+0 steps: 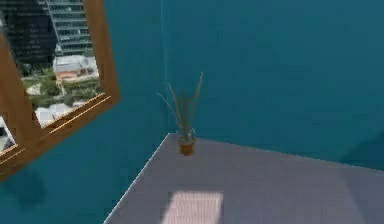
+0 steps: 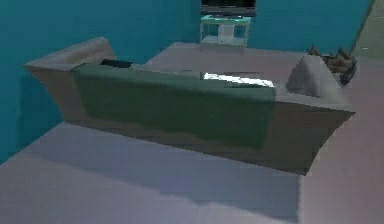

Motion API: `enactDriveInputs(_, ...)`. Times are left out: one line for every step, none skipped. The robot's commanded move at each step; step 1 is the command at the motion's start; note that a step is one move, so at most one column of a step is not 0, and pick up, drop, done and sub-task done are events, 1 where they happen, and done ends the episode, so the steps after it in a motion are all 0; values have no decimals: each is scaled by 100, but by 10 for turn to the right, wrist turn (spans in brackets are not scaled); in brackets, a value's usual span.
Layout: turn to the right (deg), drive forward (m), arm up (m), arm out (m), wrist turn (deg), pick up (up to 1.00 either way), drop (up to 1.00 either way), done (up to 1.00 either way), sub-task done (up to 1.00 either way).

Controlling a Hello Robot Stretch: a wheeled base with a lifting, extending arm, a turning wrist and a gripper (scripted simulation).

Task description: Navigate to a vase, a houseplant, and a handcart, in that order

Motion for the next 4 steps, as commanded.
enactDriveInputs(210,0,0,0,0,0,0,0,0)
enactDriveInputs(0,90,0,0,0,0,0,0,0)
enactDriveInputs(-390,0,0,0,0,0,0,0,0)
enactDriveInputs(0,0,0,0,0,0,0,0,100)
